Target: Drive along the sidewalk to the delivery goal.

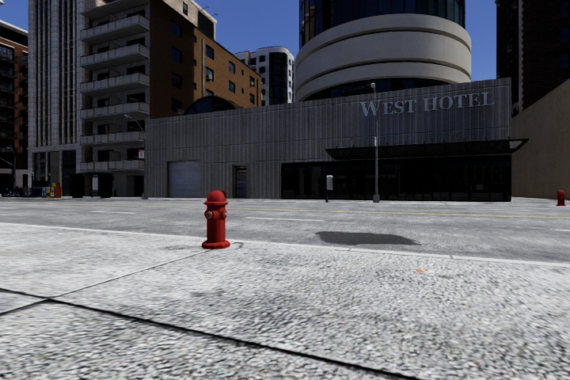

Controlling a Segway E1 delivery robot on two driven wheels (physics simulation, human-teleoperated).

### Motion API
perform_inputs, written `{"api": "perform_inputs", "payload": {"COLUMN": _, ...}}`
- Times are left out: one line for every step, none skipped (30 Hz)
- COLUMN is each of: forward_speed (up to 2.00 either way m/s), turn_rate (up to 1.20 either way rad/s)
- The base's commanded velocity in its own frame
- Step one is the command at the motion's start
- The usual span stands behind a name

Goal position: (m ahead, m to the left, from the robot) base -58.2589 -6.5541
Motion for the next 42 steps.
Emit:
{"api": "perform_inputs", "payload": {"forward_speed": 0.00, "turn_rate": 0.00}}
{"api": "perform_inputs", "payload": {"forward_speed": 0.00, "turn_rate": 0.00}}
{"api": "perform_inputs", "payload": {"forward_speed": 0.00, "turn_rate": 0.00}}
{"api": "perform_inputs", "payload": {"forward_speed": 0.00, "turn_rate": 0.00}}
{"api": "perform_inputs", "payload": {"forward_speed": 0.00, "turn_rate": 0.00}}
{"api": "perform_inputs", "payload": {"forward_speed": 0.00, "turn_rate": 0.00}}
{"api": "perform_inputs", "payload": {"forward_speed": 0.00, "turn_rate": 0.00}}
{"api": "perform_inputs", "payload": {"forward_speed": 0.00, "turn_rate": 0.00}}
{"api": "perform_inputs", "payload": {"forward_speed": 0.00, "turn_rate": 0.00}}
{"api": "perform_inputs", "payload": {"forward_speed": 0.00, "turn_rate": 0.00}}
{"api": "perform_inputs", "payload": {"forward_speed": 0.00, "turn_rate": 0.00}}
{"api": "perform_inputs", "payload": {"forward_speed": 0.00, "turn_rate": 0.00}}
{"api": "perform_inputs", "payload": {"forward_speed": 0.00, "turn_rate": 0.00}}
{"api": "perform_inputs", "payload": {"forward_speed": 0.00, "turn_rate": 0.00}}
{"api": "perform_inputs", "payload": {"forward_speed": 0.00, "turn_rate": 0.00}}
{"api": "perform_inputs", "payload": {"forward_speed": 0.00, "turn_rate": 0.00}}
{"api": "perform_inputs", "payload": {"forward_speed": 0.00, "turn_rate": 0.00}}
{"api": "perform_inputs", "payload": {"forward_speed": 0.00, "turn_rate": 0.00}}
{"api": "perform_inputs", "payload": {"forward_speed": 0.00, "turn_rate": 0.00}}
{"api": "perform_inputs", "payload": {"forward_speed": 0.00, "turn_rate": 0.00}}
{"api": "perform_inputs", "payload": {"forward_speed": 0.00, "turn_rate": 0.00}}
{"api": "perform_inputs", "payload": {"forward_speed": 0.00, "turn_rate": 0.00}}
{"api": "perform_inputs", "payload": {"forward_speed": 0.00, "turn_rate": 0.00}}
{"api": "perform_inputs", "payload": {"forward_speed": 0.00, "turn_rate": 0.00}}
{"api": "perform_inputs", "payload": {"forward_speed": 0.00, "turn_rate": 0.00}}
{"api": "perform_inputs", "payload": {"forward_speed": 0.00, "turn_rate": 0.00}}
{"api": "perform_inputs", "payload": {"forward_speed": 0.00, "turn_rate": 0.00}}
{"api": "perform_inputs", "payload": {"forward_speed": 0.00, "turn_rate": 0.00}}
{"api": "perform_inputs", "payload": {"forward_speed": 0.00, "turn_rate": 0.00}}
{"api": "perform_inputs", "payload": {"forward_speed": 0.00, "turn_rate": 0.00}}
{"api": "perform_inputs", "payload": {"forward_speed": 0.19, "turn_rate": -0.01}}
{"api": "perform_inputs", "payload": {"forward_speed": 0.69, "turn_rate": -0.26}}
{"api": "perform_inputs", "payload": {"forward_speed": 0.94, "turn_rate": -0.37}}
{"api": "perform_inputs", "payload": {"forward_speed": 1.06, "turn_rate": -0.41}}
{"api": "perform_inputs", "payload": {"forward_speed": 1.06, "turn_rate": -0.41}}
{"api": "perform_inputs", "payload": {"forward_speed": 1.16, "turn_rate": -0.49}}
{"api": "perform_inputs", "payload": {"forward_speed": 1.23, "turn_rate": -0.51}}
{"api": "perform_inputs", "payload": {"forward_speed": 1.36, "turn_rate": -0.53}}
{"api": "perform_inputs", "payload": {"forward_speed": 1.51, "turn_rate": -0.54}}
{"api": "perform_inputs", "payload": {"forward_speed": 1.51, "turn_rate": -0.54}}
{"api": "perform_inputs", "payload": {"forward_speed": 1.56, "turn_rate": -0.55}}
{"api": "perform_inputs", "payload": {"forward_speed": 1.57, "turn_rate": -0.56}}
